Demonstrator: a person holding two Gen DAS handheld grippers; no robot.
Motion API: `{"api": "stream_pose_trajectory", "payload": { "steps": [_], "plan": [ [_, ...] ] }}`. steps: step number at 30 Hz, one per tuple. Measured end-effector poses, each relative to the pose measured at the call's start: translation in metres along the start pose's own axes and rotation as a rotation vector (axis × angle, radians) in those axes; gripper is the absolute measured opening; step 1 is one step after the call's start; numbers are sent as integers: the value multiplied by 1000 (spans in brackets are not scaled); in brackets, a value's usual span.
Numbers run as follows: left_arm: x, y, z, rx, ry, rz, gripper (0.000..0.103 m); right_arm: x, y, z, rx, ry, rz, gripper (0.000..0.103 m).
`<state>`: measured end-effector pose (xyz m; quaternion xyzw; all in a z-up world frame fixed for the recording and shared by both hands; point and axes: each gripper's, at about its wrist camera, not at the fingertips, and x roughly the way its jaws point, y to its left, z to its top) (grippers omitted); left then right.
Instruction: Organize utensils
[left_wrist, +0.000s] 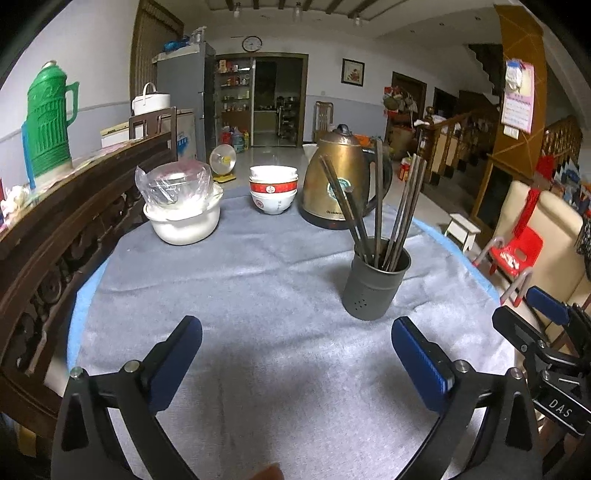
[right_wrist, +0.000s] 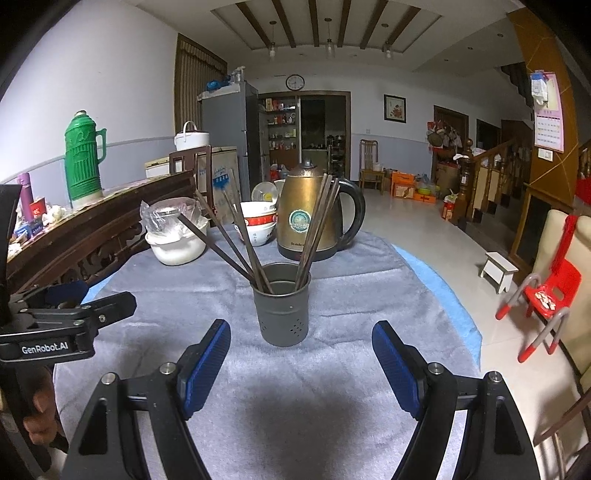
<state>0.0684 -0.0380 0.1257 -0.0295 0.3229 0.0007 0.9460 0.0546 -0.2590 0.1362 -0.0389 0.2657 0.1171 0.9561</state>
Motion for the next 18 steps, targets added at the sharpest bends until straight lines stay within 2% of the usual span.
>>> {"api": "stream_pose_trajectory", "payload": {
  "steps": [6,15,18],
  "plan": [
    [1,0,2,3,5,2,102,3,-2,0,-1,5,-4,82],
    [0,1,5,-2,-14,43,103,5,-5,1,-2,8,-18,82],
    [-1,-1,5,7,-15,34,103,3,-5,1,-5,6,-21,82]
  ]
}}
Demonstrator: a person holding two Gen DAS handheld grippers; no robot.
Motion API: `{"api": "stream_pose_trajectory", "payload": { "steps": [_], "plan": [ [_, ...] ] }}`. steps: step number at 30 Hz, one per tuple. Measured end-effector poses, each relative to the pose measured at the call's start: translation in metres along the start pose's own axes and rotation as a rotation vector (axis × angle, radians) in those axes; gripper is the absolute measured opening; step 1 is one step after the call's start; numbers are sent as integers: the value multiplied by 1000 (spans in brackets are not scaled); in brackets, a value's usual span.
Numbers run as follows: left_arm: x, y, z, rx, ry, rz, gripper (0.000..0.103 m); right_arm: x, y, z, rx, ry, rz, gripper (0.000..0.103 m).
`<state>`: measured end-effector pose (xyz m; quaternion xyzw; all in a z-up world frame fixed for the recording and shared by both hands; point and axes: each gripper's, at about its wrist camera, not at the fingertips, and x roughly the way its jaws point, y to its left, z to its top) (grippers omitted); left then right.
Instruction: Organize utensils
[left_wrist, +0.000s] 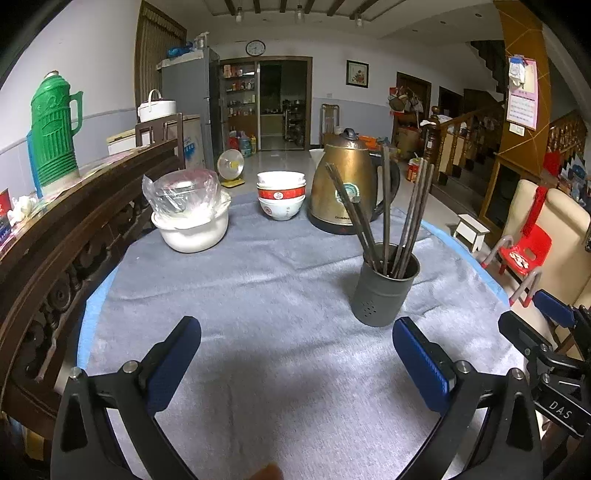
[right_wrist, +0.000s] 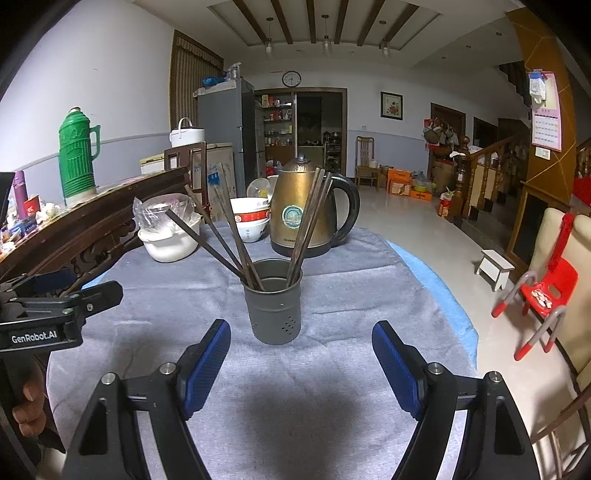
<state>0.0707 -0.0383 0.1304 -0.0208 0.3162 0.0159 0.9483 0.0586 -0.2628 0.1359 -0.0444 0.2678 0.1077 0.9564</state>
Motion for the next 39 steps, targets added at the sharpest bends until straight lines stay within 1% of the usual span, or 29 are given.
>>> {"api": "stream_pose_trajectory", "payload": {
  "steps": [7,10,12,17,27,39],
  "plan": [
    [-7,-1,2,-2,-29,-18,103,-7,2,3,-12,-19,-3,82],
    [-9,0,4,-16,-34,-40,103,-11,4,3,-24,-26,-1,82],
    [-9,0,5,-15,-41,-30,103,-12,4,3,-29,-28,1,82],
    [-6,-3,7,2,-41,-21,103,-11,4,3,-30,-25,2,82],
    [-3,-12,9,20,-30,-46,103,-10,3,6,-39,-37,3,82],
    [-4,-16,12,35,-34,-55,103,-10,5,10,-54,-42,5,82]
  ]
}}
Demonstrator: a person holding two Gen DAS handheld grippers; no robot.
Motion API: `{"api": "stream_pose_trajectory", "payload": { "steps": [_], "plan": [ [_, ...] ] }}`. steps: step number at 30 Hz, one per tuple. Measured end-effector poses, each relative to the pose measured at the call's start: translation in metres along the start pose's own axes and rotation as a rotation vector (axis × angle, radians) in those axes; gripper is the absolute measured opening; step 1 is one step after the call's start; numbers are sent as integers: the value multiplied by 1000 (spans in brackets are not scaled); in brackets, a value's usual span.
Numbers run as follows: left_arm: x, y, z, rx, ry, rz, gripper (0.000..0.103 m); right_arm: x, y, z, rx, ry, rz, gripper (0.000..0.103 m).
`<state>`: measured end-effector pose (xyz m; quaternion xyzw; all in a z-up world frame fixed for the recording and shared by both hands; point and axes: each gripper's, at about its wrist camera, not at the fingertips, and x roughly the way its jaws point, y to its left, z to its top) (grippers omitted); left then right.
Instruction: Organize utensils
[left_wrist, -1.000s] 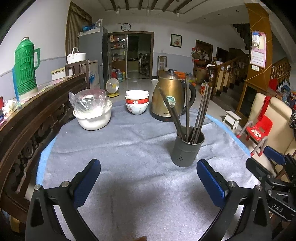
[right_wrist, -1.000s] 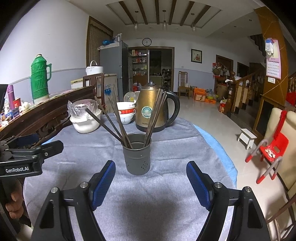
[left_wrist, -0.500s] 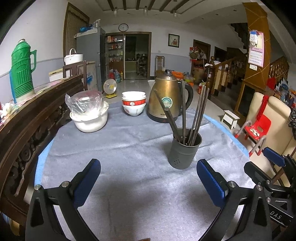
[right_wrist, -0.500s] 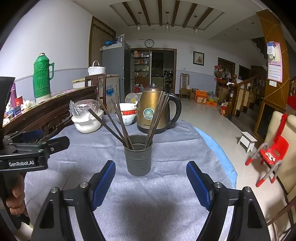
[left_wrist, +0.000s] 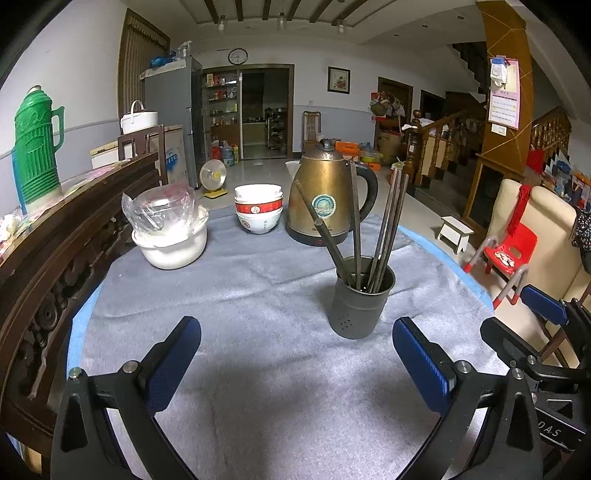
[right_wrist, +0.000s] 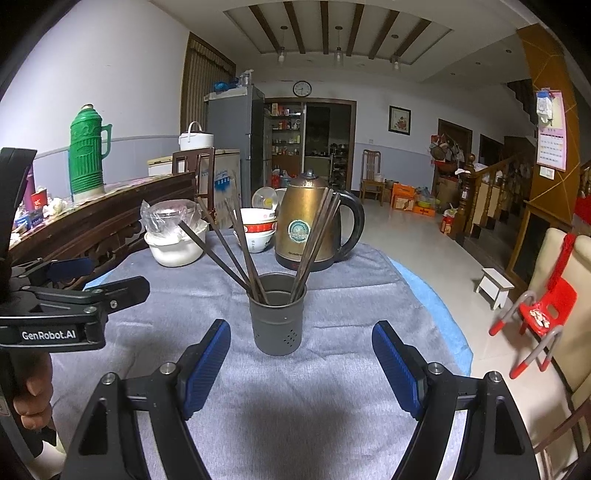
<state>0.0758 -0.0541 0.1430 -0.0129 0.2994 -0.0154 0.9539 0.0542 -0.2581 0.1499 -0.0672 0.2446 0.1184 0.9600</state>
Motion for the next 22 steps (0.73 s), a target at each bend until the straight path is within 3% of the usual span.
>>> {"api": "stream_pose_trajectory", "payload": {
  "steps": [22],
  "plan": [
    [0,-7,1,34,-20,2,103,3,-1,0,3,6,0,82]
  ]
}}
